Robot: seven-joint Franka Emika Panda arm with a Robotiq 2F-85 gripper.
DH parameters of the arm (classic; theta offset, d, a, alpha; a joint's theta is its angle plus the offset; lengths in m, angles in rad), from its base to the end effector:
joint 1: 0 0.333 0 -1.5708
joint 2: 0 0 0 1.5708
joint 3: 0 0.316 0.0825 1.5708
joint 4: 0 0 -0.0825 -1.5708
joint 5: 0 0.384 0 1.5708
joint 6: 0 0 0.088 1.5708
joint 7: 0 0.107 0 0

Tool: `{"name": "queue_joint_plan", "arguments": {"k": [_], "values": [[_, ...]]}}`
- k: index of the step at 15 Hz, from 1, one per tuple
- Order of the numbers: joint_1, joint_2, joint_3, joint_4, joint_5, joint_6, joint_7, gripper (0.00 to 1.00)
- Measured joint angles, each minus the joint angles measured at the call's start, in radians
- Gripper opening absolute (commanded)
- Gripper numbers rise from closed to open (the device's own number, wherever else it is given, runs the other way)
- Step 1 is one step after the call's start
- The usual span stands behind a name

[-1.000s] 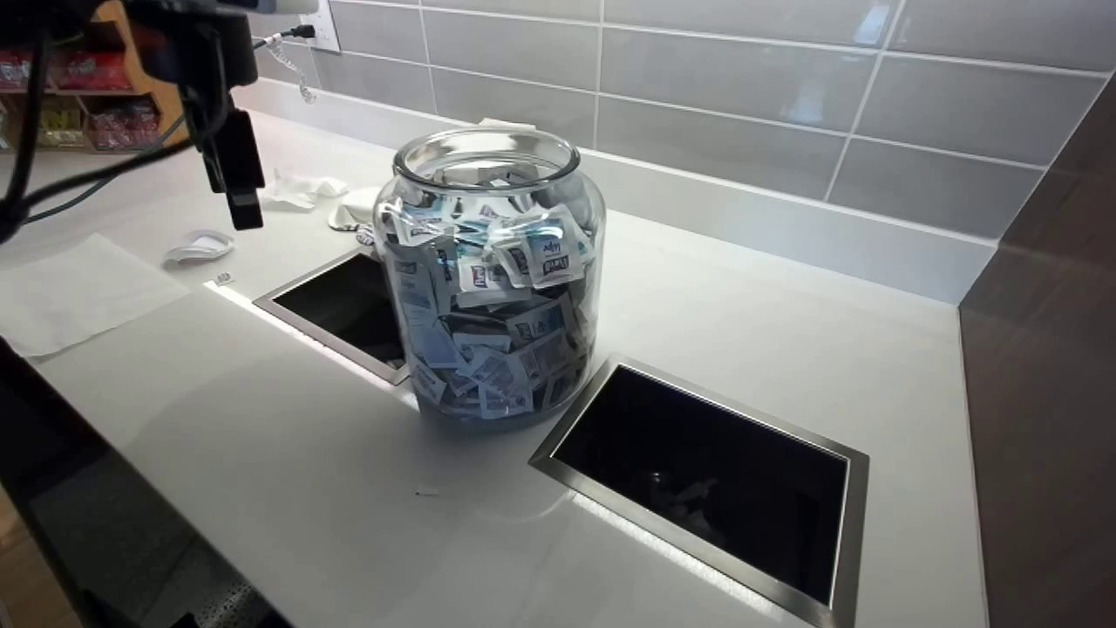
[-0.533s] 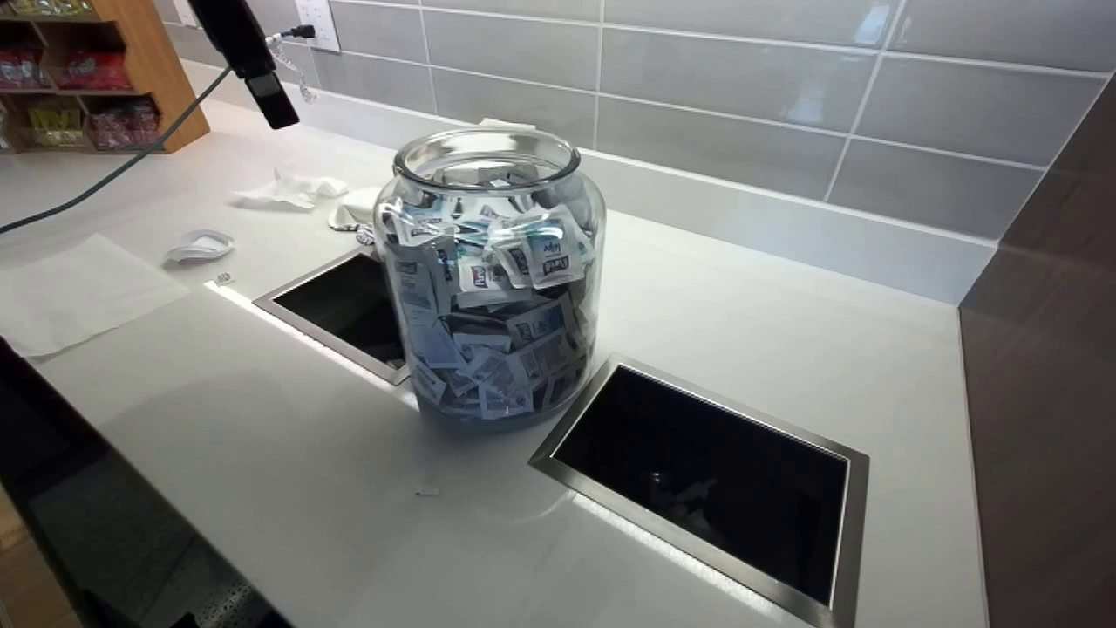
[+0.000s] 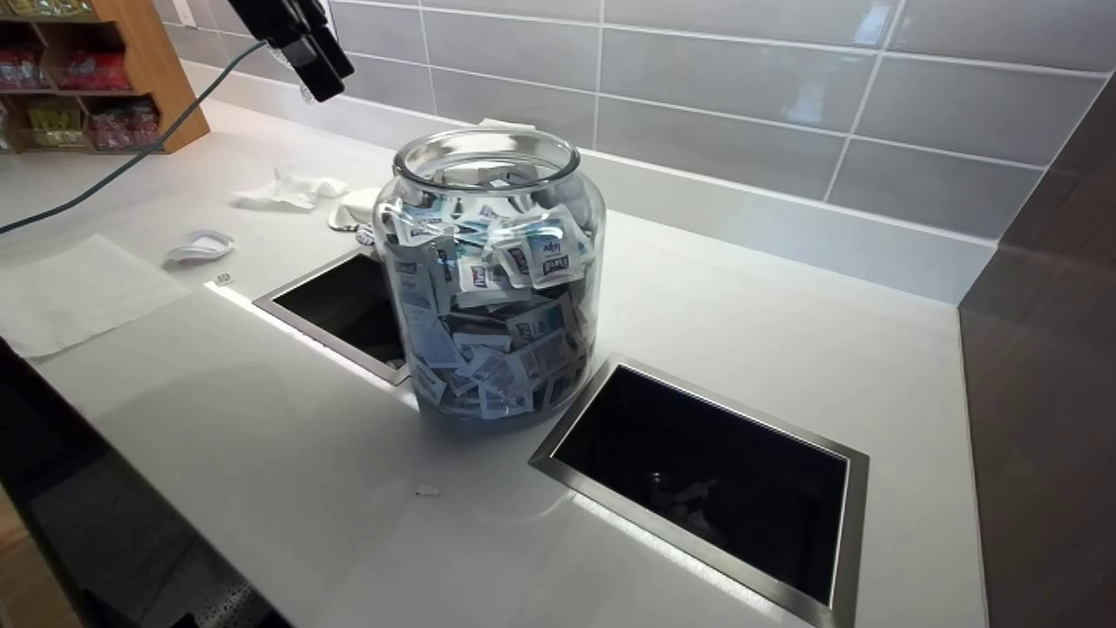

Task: Remove one sachet from the glass container and put it on the left side of the counter

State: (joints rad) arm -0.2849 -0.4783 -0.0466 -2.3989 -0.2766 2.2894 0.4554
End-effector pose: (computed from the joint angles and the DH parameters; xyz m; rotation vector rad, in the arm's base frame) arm 0.4114 -0.1502 0.5298 2.7476 -0.9133 0.5591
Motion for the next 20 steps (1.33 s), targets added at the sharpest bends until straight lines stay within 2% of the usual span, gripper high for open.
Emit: {"name": "queue_joint_plan", "arguments": {"k": [3, 10, 18, 20], "values": [[-0.006, 0.001, 0.001, 0.003, -0.001, 0.001, 0.011, 1.00], [-0.070, 0.047, -0.028, 0.053, 0.004, 0.001, 0.044, 1.00], [-0.074, 0.187, -0.072, 0.161, 0.006, 0.001, 0.017, 1.00], [-0.069, 0.225, -0.080, 0.190, 0.011, 0.001, 0.001, 0.96]]}}
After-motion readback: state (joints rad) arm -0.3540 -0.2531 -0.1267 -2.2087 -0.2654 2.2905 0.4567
